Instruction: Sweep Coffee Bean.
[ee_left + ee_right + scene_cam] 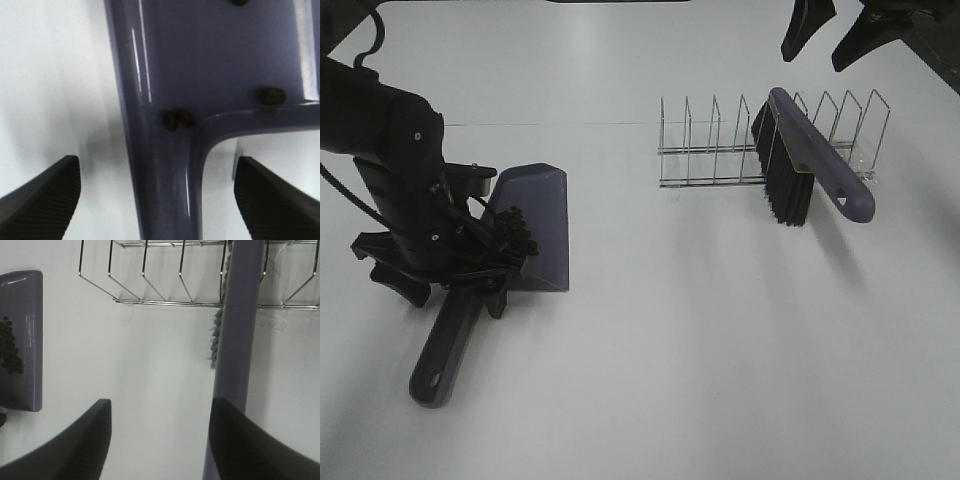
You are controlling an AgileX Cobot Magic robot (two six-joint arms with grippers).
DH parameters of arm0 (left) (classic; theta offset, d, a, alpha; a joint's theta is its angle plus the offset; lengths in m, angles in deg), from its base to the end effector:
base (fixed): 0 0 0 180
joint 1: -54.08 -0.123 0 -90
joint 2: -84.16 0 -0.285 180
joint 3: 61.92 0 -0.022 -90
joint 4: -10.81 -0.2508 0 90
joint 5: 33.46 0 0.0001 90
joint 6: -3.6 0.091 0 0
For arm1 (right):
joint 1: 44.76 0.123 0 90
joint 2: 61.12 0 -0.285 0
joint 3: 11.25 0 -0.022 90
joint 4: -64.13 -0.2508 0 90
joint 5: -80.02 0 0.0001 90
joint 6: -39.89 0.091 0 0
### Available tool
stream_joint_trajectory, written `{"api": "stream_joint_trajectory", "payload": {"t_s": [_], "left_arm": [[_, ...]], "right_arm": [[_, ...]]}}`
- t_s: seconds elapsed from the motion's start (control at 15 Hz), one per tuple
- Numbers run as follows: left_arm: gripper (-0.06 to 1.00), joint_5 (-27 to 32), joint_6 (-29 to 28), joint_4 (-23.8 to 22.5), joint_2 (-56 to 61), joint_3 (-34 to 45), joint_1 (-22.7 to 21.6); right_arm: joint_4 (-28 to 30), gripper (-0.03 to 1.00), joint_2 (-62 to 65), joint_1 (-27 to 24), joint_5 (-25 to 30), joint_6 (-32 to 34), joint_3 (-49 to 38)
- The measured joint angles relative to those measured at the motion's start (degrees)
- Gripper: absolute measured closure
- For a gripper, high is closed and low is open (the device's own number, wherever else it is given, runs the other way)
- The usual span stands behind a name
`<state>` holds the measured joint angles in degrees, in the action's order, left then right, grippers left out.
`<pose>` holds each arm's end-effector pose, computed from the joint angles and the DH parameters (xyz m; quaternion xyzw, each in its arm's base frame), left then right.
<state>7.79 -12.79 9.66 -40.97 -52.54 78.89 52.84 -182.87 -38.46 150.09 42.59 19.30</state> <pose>0.3317 -0.1520 0.1052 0.0806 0.9960 -0.0066 0.0371 0.4259 0.0639 0.2975 -0.0128 0.9820 0.1091 0.1538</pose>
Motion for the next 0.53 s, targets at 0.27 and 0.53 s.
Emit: {"api": "stream_joint_trajectory", "payload": {"t_s": [0.27,0.53], "left_arm": [[0.19,0.86,1.15,-0.40,7.96,-0.06,-0.23],[0.19,4.01,1.20,-0.23,12.38,-0.92,-7.10]], "right_arm": [[-2.75,0.43,0.57,0.17,-0.06,0.00,-0.74],[0.06,0.43,7.56,0.17,-0.11,-0.52,-8.77]]}}
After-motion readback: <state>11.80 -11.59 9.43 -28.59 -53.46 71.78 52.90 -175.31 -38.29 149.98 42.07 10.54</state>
